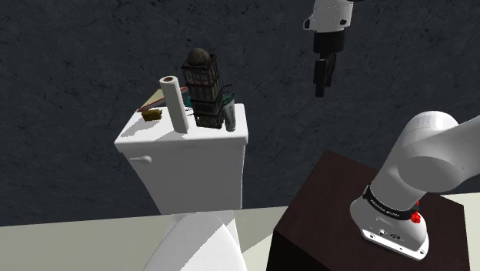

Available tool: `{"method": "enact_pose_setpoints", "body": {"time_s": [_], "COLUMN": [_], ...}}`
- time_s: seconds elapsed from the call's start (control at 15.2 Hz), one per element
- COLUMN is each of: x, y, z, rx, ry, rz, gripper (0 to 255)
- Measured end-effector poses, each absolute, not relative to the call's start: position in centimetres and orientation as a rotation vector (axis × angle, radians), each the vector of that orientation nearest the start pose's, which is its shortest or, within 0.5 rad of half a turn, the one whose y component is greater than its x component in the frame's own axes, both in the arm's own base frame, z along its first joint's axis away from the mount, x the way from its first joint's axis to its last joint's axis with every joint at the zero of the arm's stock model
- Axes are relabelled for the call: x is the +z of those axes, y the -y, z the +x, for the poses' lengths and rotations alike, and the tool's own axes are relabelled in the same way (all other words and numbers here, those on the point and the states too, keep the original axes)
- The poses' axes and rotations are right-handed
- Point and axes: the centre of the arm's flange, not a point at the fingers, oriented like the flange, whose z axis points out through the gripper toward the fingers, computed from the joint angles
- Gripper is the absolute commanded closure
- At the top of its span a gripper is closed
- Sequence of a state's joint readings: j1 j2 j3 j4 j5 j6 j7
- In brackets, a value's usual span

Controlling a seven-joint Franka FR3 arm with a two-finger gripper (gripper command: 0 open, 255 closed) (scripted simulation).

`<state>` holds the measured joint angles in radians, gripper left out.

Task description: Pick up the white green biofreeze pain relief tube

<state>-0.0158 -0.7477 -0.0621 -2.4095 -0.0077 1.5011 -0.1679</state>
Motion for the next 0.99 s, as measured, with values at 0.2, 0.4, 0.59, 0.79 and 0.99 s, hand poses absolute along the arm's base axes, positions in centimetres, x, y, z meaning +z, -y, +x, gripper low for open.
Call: {"method": "enact_pose_setpoints", "body": {"time_s": [0.2, 0.4, 0.59, 0.79, 0.99], "x": [54.7, 54.5, 53.9, 53.6, 53.2], "y": [3.0, 3.6, 3.4, 2.4, 1.4], "z": [31.7, 35.5, 39.1, 42.8, 46.8], "rx": [0.239, 0.232, 0.223, 0.212, 0.202], "ry": [0.258, 0.464, 0.687, 0.91, 1.129], "rz": [-3.073, -3.058, -3.027, -2.979, -2.916], "gripper": [0, 0, 0, 0, 0]}}
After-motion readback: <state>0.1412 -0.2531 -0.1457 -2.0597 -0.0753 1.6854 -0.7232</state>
